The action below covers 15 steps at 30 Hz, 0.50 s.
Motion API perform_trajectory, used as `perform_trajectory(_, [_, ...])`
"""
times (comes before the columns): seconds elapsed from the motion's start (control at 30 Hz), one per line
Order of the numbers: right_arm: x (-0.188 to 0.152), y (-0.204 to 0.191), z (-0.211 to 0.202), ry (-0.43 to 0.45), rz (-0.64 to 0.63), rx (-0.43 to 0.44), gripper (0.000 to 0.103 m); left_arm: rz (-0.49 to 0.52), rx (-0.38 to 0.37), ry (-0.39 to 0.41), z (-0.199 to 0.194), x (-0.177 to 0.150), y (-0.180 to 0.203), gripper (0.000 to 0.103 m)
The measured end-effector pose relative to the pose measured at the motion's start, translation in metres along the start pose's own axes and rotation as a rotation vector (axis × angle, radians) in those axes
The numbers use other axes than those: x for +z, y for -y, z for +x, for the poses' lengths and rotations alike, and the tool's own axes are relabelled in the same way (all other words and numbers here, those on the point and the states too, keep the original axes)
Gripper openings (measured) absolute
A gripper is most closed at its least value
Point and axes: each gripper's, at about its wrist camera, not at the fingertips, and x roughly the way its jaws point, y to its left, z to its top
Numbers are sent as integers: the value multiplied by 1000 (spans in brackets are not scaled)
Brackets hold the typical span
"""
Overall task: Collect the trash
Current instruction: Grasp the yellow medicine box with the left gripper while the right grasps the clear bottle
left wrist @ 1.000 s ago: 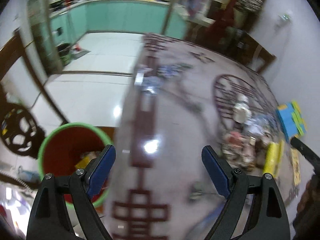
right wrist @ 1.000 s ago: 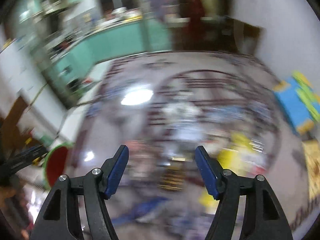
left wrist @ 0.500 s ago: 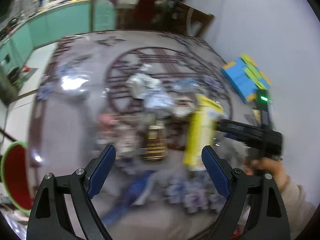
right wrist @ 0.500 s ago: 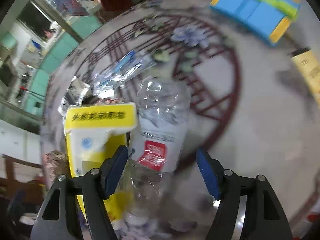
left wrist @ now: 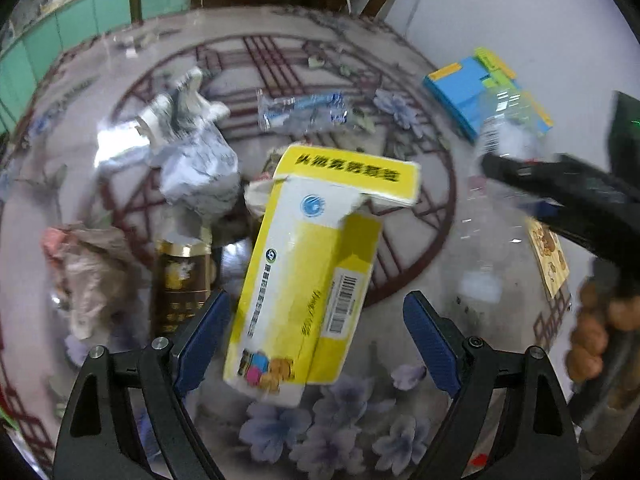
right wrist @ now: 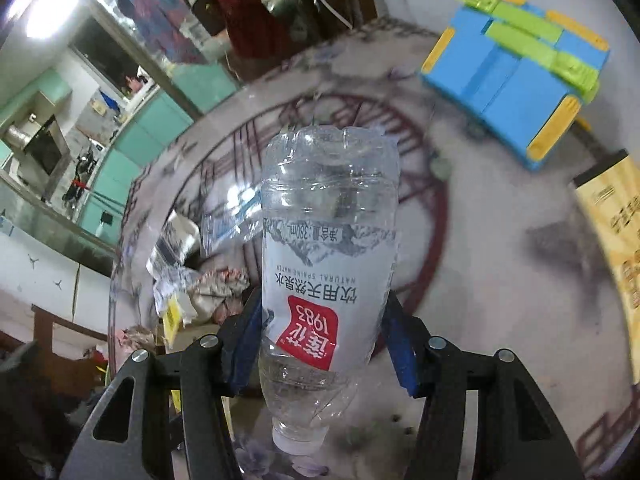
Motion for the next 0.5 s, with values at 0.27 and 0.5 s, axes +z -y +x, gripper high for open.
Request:
perform_trajectory(0.27, [1,9,-19,18,0,33,55,-25,-9,-34,8,-2,-2,42])
perform_trajectory(0.5, [1,-32,-41,82,-125,45,55,-48,12,94,-50,0,-3,42])
